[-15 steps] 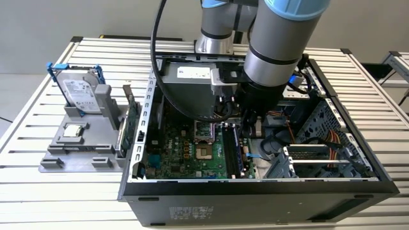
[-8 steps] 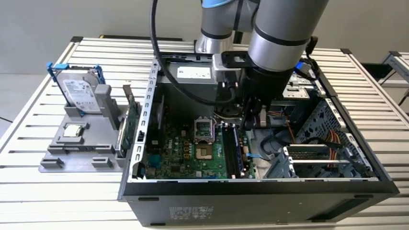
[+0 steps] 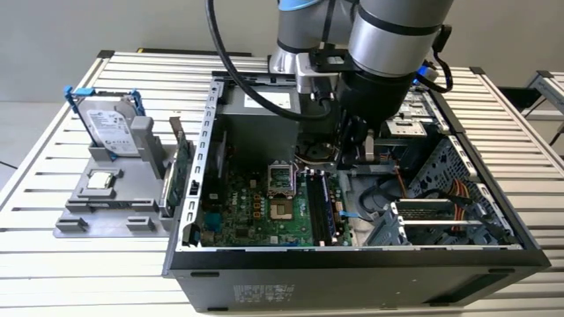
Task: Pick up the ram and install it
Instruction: 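Press down the ram until it locks into place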
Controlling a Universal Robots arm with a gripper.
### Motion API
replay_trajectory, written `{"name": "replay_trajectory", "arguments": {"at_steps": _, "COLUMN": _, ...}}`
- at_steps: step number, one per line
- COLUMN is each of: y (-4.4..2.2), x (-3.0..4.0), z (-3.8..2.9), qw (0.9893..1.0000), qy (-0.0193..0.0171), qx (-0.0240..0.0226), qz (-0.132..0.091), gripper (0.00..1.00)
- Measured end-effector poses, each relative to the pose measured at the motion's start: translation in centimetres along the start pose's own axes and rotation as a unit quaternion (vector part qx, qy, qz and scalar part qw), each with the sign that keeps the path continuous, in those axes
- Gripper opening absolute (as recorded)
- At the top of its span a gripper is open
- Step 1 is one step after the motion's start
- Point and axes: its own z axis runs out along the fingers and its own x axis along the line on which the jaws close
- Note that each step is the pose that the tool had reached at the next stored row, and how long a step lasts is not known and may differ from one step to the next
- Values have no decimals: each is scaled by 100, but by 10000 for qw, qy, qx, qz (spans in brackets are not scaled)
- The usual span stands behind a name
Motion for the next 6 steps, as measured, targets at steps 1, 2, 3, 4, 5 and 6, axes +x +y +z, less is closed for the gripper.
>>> {"name": "replay_trajectory", "arguments": {"at_steps": 1, "y": 0, "x": 0, "z": 0, "qw": 10000, "qy": 0, "qx": 1, "qz": 0, "gripper": 0}}
{"name": "replay_trajectory", "arguments": {"at_steps": 2, "y": 0, "x": 0, "z": 0, "qw": 10000, "qy": 0, "qx": 2, "qz": 0, "gripper": 0}}
{"name": "replay_trajectory", "arguments": {"at_steps": 3, "y": 0, "x": 0, "z": -1, "qw": 10000, "qy": 1, "qx": 3, "qz": 0, "gripper": 0}}
{"name": "replay_trajectory", "arguments": {"at_steps": 4, "y": 0, "x": 0, "z": 0, "qw": 10000, "qy": 0, "qx": 4, "qz": 0, "gripper": 0}}
{"name": "replay_trajectory", "arguments": {"at_steps": 5, "y": 0, "x": 0, "z": -1, "qw": 10000, "qy": 1, "qx": 5, "qz": 0, "gripper": 0}}
{"name": "replay_trajectory", "arguments": {"at_steps": 6, "y": 0, "x": 0, "z": -1, "qw": 10000, "qy": 1, "qx": 6, "qz": 0, "gripper": 0}}
